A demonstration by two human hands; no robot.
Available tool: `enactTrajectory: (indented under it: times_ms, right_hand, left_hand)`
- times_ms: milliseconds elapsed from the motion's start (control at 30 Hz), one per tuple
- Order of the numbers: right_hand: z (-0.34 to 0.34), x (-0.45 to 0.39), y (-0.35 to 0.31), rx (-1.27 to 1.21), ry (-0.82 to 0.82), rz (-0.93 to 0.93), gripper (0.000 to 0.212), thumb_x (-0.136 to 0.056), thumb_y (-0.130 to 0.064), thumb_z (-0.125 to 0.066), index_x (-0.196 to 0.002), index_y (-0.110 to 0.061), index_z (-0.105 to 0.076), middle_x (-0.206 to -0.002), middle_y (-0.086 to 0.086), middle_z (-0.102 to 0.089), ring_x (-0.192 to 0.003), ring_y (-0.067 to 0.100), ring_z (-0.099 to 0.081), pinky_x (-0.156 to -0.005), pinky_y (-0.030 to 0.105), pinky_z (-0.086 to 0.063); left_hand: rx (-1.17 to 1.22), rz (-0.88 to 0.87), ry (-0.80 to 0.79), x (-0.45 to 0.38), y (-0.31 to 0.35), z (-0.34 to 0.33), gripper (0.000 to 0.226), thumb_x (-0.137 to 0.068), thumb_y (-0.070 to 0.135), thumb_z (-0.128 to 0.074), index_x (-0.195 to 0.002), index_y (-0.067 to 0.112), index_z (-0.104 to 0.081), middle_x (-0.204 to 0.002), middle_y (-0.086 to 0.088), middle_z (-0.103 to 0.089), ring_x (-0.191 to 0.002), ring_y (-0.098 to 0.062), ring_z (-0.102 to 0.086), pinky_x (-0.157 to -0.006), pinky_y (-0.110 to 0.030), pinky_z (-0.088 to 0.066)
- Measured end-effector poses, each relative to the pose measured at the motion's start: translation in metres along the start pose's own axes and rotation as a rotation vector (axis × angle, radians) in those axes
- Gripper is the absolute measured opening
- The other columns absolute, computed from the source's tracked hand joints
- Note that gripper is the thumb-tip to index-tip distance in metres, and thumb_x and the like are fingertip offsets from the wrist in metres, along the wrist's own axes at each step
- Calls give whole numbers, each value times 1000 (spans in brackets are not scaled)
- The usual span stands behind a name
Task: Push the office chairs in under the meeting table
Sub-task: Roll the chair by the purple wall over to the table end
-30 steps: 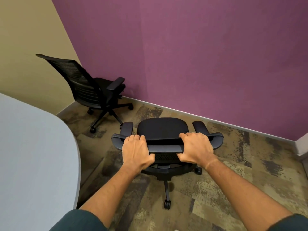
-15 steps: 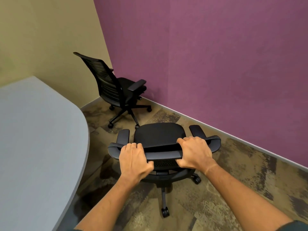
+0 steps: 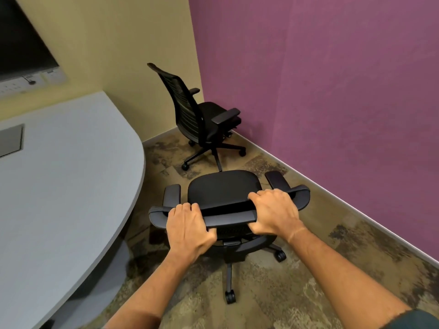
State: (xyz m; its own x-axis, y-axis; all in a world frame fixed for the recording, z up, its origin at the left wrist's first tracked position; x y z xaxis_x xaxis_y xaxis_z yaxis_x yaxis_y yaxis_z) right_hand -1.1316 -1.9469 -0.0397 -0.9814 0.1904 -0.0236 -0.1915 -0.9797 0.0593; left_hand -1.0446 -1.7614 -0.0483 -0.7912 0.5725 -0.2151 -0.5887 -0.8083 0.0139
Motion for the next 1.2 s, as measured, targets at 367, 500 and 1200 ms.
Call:
enactTrajectory:
  times_ms: [367, 500, 1200]
  right_hand:
    - [-6, -48, 42, -29, -39, 109, 67, -54, -55, -48, -112, -25, -64, -82, -8, -65, -78, 19, -61, -70, 30, -45]
    - [-10, -69, 55, -31, -53, 136, 67, -55, -54, -51, -116, -27, -62, -91, -10, -67, -85, 18, -62, -76, 32, -49]
    - [-13, -202, 108, -74, -34, 541, 71, -56, -56, -51, -118, -23, -63, -103, -6, -69, -96, 18, -62, -88, 35, -48]
  left_hand:
    - [4, 126, -7, -24, 23, -5, 42, -60, 58, -49, -73, 18, -43, -76, -2, -52, -73, -22, -47, -73, -38, -38]
    - [0, 167, -17, -35, 29, -6, 48, -63, 63, -46, -78, 17, -51, -79, -2, -54, -77, -22, -50, -75, -38, -40]
    - [-87, 568, -20, -109, 67, -26, 46, -63, 64, -39, -75, 20, -39, -76, 0, -41, -72, -19, -36, -70, -37, -34]
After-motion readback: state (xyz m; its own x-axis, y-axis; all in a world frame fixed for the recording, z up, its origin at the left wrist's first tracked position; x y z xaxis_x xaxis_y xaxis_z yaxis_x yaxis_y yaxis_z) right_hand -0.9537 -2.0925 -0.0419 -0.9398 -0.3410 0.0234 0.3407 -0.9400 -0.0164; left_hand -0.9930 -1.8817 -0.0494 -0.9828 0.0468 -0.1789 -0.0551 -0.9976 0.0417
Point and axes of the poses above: each hand's wrist, its own x-axis away from the middle knuckle, its own z-axis out of the back of the hand, y = z × x, the point moved 5 cm from there along -x, towards the middle knuckle
